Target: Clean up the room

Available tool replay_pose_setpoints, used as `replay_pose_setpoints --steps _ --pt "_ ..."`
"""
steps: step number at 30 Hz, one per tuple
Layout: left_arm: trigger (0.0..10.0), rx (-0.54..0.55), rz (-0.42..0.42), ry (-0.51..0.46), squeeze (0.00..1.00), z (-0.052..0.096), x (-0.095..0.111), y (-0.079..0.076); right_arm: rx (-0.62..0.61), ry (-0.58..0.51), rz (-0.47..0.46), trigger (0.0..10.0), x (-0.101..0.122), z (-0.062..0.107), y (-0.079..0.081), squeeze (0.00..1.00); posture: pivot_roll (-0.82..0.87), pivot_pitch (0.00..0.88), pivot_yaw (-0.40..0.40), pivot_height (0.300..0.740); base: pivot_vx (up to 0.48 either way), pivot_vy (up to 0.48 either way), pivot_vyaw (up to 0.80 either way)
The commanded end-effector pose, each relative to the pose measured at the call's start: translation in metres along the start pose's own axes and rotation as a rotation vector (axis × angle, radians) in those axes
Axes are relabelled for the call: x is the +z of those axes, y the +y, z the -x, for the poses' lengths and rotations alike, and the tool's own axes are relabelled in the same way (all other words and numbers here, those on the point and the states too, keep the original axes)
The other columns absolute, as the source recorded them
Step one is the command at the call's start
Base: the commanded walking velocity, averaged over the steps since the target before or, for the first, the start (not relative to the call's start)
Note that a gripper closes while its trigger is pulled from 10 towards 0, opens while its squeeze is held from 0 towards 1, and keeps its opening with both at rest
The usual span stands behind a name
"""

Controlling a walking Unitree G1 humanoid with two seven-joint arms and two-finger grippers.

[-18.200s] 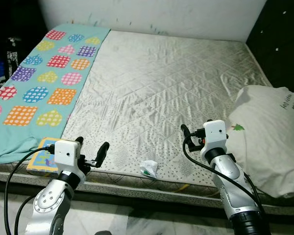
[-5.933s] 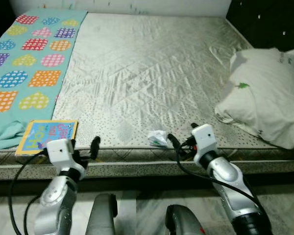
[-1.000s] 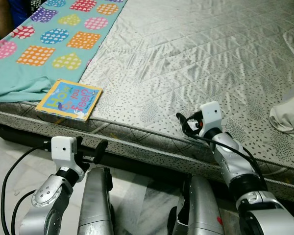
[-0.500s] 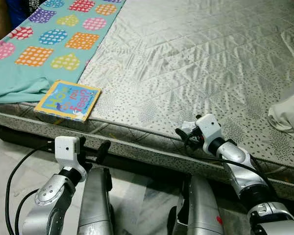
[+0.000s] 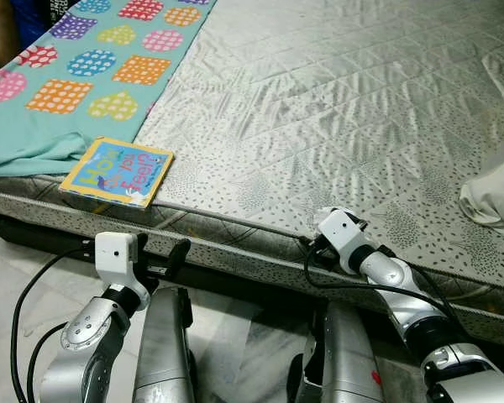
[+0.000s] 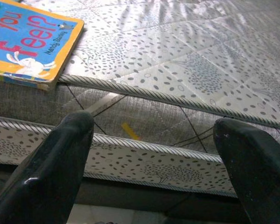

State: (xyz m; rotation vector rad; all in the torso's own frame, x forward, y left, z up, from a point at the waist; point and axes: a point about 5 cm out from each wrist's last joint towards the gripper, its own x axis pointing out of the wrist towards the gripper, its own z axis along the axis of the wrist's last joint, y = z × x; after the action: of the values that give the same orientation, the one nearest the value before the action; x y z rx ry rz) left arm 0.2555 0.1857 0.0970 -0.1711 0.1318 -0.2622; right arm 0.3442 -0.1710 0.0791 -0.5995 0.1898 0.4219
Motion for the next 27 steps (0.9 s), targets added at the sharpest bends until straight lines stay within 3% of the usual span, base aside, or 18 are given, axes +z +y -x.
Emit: replay_pose_setpoints --steps 1,2,5,7,9,10,20,27 --pt "10.0 0.004 -0.010 0.009 0.00 0.002 -0.003 0.001 -0.022 0.031 0.002 1.5 -0.005 0.001 -0.003 0.00 0.15 0.183 -0.011 0.519 0.000 0.000 0.00" --pt "10.0 0.005 -0.010 0.008 0.00 0.001 -0.003 0.001 -0.043 0.040 0.006 0.0 -0.006 0.001 -0.006 0.00 0.15 0.181 -0.012 0.519 0.000 0.000 0.00" --pt "10.0 0.005 -0.010 0.008 0.00 0.001 -0.003 0.001 -0.071 0.052 0.007 0.2 -0.007 0.001 -0.009 0.00 0.15 0.181 -0.012 0.519 0.000 0.000 0.00" --pt "10.0 0.006 -0.009 0.007 0.00 0.001 -0.003 0.001 -0.108 0.075 0.014 1.5 -0.009 0.001 -0.013 0.00 0.15 0.181 -0.012 0.519 0.000 0.000 0.00" --pt "10.0 0.006 -0.009 0.007 0.00 0.001 -0.003 0.001 -0.125 0.085 0.017 2.0 -0.011 0.001 -0.015 0.00 0.15 0.178 -0.013 0.519 0.000 0.000 0.00" --pt "10.0 0.007 -0.008 0.006 0.00 0.001 -0.003 0.001 -0.135 0.092 0.017 0.0 -0.012 0.002 -0.016 0.00 0.15 0.177 -0.014 0.519 0.000 0.000 0.00" --pt "10.0 0.013 -0.006 0.005 0.00 0.001 -0.004 0.001 -0.163 0.135 0.053 0.0 -0.018 0.003 -0.018 0.00 0.15 0.173 -0.018 0.519 0.000 0.000 0.00" --pt "10.0 0.009 -0.006 0.006 0.00 0.000 -0.005 0.001 -0.153 0.157 0.030 0.0 -0.022 0.004 -0.017 0.00 0.14 0.162 -0.020 0.519 0.000 0.000 0.00"
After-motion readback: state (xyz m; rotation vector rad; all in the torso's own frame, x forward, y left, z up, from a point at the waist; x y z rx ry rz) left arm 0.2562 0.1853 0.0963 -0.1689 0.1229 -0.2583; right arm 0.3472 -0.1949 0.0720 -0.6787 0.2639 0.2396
